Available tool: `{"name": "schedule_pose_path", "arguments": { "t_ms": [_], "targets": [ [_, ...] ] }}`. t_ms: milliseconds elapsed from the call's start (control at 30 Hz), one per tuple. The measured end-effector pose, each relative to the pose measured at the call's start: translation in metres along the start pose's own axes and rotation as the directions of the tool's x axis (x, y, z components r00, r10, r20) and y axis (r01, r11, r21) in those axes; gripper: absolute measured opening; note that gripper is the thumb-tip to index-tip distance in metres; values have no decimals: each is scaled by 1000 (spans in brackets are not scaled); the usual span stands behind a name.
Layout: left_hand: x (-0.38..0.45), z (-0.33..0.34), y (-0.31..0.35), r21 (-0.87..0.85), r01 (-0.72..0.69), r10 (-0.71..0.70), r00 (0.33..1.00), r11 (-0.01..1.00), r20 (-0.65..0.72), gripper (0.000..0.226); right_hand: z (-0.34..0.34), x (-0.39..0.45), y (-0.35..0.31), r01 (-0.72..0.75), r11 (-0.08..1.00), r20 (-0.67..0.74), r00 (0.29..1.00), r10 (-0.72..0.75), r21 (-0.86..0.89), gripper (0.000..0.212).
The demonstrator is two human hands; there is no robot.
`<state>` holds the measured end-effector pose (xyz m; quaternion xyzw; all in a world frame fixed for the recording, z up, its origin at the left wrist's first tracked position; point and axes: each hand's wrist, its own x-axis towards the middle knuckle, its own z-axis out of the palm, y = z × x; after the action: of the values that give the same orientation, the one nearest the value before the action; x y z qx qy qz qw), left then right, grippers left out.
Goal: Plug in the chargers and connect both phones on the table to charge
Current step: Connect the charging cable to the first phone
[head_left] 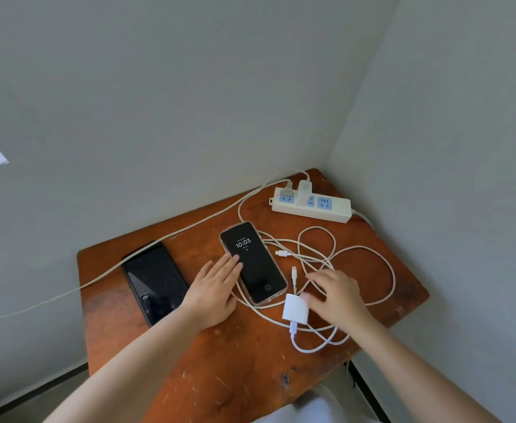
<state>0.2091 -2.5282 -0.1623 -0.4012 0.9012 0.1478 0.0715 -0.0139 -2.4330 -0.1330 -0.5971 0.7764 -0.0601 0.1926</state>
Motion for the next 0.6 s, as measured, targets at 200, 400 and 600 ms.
{"name": "schedule_pose_path", "arguments": {
  "t_ms": [200,400,600],
  "targets": [
    [51,-29,17,181,-262,215,946,948,242,80,35,-31,-38,-131,983,19,991,135,-132,79],
    [67,-34,22,293,-364,221,878,884,424,91,29,-23,-27,-150,985,-153,979,135,-88,56],
    [74,-41,17,306,-409,251,860,860,445,89,-15,2,25,-252,936,-197,958,206,-245,58]
  ]
}}
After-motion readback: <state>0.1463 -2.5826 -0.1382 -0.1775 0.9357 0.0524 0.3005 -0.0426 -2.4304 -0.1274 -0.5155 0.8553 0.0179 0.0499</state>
